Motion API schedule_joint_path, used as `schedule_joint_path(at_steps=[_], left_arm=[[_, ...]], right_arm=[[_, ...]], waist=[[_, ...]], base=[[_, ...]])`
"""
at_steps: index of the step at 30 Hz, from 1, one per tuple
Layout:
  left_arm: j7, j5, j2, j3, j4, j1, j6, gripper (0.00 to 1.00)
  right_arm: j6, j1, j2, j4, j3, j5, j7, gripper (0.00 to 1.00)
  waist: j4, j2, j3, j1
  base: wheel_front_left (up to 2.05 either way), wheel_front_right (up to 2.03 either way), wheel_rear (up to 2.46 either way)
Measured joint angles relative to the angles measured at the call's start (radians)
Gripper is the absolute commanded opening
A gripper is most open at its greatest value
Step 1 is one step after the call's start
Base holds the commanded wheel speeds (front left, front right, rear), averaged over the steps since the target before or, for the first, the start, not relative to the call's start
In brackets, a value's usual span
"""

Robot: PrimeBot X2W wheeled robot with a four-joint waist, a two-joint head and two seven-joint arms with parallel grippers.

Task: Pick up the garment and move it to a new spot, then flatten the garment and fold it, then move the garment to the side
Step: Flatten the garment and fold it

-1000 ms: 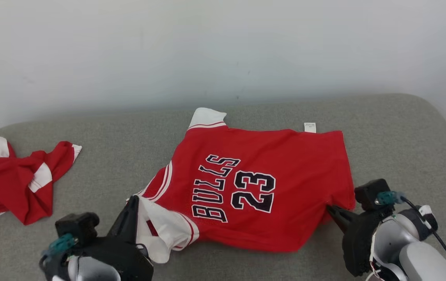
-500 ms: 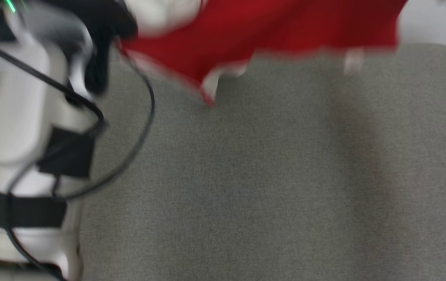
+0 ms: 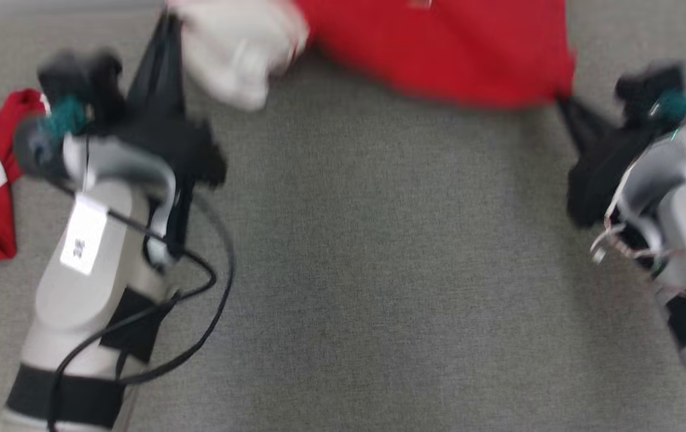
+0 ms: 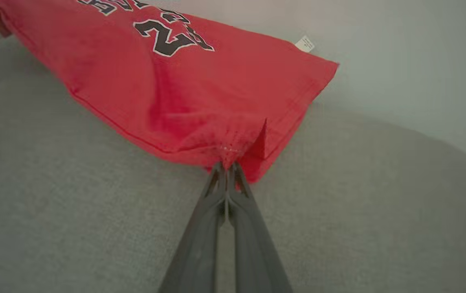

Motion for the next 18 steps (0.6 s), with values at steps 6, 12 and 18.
schedule_joint_path(at_steps=[6, 12, 18], left_arm=[[-0.064, 0.002, 0.015, -0.003, 0.112, 0.055, -0.031, 0.0], [-0.109, -0.013, -0.007, -0.008, 0.149, 0.105, -0.042, 0.0], [-0.125, -0.067, -0.017, 0.016, 0.156, 0.221, -0.038, 0.0]], right_arm=[[0.004, 0.046, 0.023, 0.107, 0.032, 0.002, -0.041, 0.0], [0.004, 0.043, 0.031, 0.161, 0.026, 0.011, -0.09, 0.0], [0.008, 0.044, 0.042, 0.22, 0.009, 0.029, -0.134, 0.0]], waist=[[-0.005, 0.0, 0.038, 0.0001], [-0.007, -0.0002, 0.004, -0.0002], [-0.007, -0.0003, -0.078, -0.0005]], base=[[0.0, 0.0, 0.0], [0.0, 0.0, 0.0], [0.0, 0.0, 0.0]])
